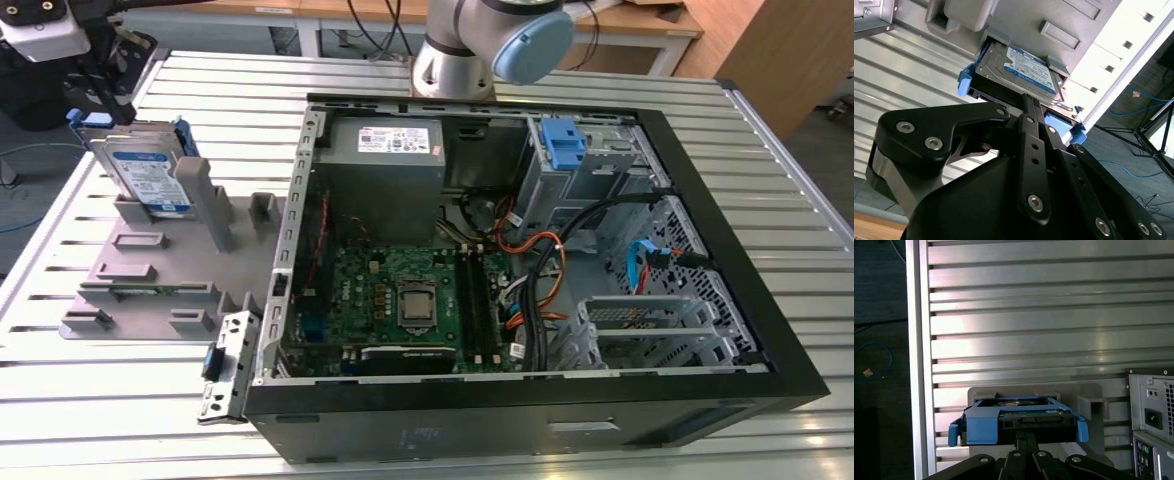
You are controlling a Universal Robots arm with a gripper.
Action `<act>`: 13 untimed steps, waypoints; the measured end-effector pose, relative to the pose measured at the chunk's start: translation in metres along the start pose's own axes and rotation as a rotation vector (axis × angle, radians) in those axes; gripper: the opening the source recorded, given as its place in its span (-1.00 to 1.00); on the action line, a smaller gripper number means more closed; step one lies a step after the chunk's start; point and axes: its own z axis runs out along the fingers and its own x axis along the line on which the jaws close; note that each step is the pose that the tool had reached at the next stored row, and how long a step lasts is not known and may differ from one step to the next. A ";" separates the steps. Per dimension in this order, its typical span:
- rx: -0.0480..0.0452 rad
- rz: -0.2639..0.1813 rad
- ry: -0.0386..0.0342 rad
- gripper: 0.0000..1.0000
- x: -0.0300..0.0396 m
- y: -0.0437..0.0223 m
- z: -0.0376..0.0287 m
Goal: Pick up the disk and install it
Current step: 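Pick up the disk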
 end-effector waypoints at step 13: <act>-0.0016 -0.107 0.0047 -0.79 0.0001 0.0000 0.0001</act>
